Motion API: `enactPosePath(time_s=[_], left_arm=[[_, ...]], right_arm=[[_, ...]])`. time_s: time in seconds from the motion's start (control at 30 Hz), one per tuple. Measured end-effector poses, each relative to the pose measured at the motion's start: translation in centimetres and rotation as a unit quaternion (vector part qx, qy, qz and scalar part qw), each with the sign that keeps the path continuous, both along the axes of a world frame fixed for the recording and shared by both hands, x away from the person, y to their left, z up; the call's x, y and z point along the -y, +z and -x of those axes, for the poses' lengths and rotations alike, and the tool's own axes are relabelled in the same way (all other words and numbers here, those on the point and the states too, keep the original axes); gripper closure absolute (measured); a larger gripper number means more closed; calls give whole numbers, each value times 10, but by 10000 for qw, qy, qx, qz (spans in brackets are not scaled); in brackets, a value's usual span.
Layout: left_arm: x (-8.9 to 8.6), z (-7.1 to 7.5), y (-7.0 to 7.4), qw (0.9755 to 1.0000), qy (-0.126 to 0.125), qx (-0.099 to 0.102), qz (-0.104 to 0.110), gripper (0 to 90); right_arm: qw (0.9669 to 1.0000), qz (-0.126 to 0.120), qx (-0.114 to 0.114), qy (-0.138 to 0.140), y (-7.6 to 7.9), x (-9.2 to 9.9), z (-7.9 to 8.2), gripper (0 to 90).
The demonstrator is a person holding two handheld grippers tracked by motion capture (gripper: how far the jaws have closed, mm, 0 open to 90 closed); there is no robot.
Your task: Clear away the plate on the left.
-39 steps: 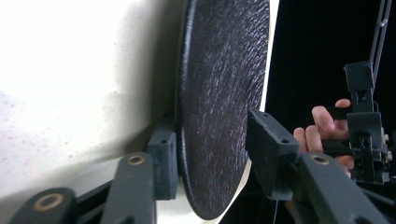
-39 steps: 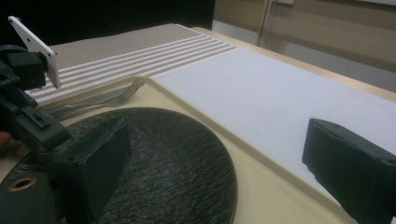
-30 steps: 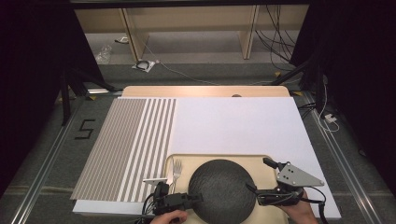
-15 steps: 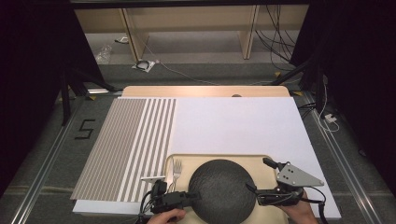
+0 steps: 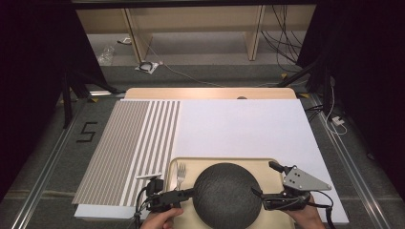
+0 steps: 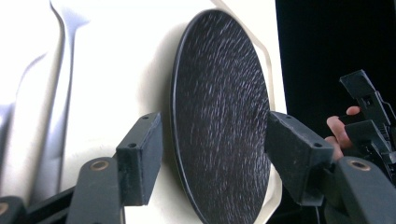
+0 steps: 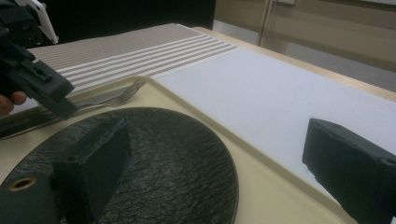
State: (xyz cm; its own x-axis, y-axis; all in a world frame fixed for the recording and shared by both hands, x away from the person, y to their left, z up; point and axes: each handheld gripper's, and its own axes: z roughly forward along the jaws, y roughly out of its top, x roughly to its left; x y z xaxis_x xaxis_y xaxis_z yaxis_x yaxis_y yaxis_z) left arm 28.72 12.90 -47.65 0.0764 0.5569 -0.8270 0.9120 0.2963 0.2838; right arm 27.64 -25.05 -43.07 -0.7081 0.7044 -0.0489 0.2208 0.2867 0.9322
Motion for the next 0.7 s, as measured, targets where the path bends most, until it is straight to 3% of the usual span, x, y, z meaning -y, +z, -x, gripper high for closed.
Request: enactPosePath(time_s=[0.3,0.43,0.7], left_arm=[[-10,-7,14,9979,-143,588,-222,350],[-12,-9,18,9959,-242,823,-294,342],[-17,-11,27,9896,-375,1325,-420,331]], right_arm=[[10000,-1,-12,10,0,0,0,89],[10000,-15,-20,7,0,0,0,89],[10000,-37,-19,10,0,0,0,89]])
